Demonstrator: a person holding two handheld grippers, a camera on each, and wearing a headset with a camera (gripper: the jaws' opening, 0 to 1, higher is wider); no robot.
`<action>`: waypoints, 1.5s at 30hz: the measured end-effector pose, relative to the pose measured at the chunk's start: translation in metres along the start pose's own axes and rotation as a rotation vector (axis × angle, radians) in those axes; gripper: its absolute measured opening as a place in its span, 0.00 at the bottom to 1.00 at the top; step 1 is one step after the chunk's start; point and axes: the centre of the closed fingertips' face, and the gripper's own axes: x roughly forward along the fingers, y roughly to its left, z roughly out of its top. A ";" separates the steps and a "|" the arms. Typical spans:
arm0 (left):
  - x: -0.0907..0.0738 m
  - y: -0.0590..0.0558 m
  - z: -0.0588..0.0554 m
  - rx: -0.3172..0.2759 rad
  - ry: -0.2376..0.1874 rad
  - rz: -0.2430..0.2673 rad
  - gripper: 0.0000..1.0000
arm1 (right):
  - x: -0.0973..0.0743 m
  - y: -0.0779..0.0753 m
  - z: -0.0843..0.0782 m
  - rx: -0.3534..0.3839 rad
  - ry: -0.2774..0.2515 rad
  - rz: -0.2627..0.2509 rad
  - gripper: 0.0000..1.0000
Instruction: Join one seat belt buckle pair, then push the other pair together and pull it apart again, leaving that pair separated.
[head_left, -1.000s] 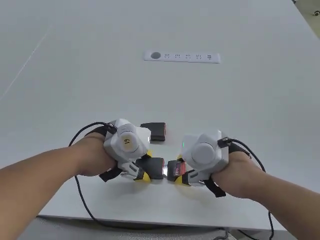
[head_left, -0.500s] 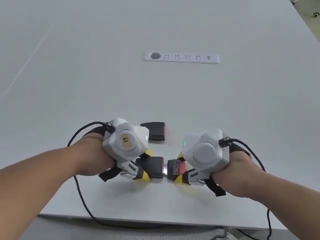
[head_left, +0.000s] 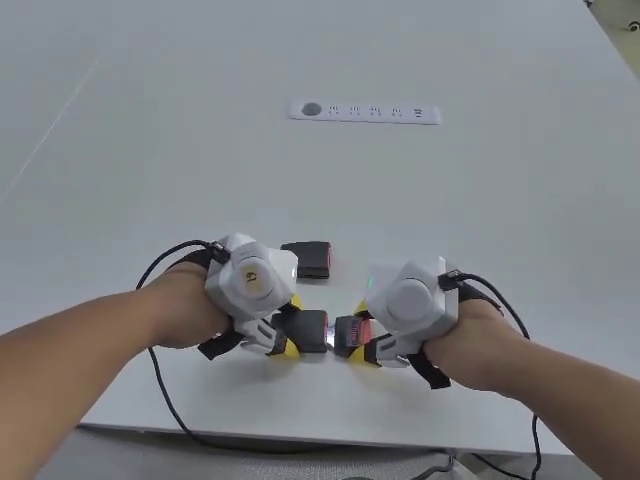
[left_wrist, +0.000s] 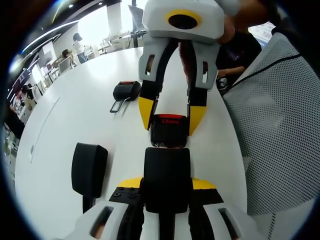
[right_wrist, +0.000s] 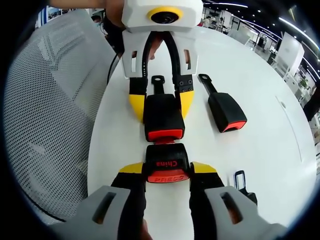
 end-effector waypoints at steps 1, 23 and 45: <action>0.000 0.000 0.000 0.000 0.001 -0.001 0.34 | 0.000 0.001 0.000 0.000 -0.002 0.001 0.31; -0.001 -0.001 0.000 -0.013 -0.007 0.022 0.34 | -0.001 0.001 0.001 0.018 -0.022 -0.003 0.32; -0.001 -0.002 0.000 -0.040 0.010 0.034 0.35 | -0.002 0.002 0.001 0.015 -0.036 -0.005 0.33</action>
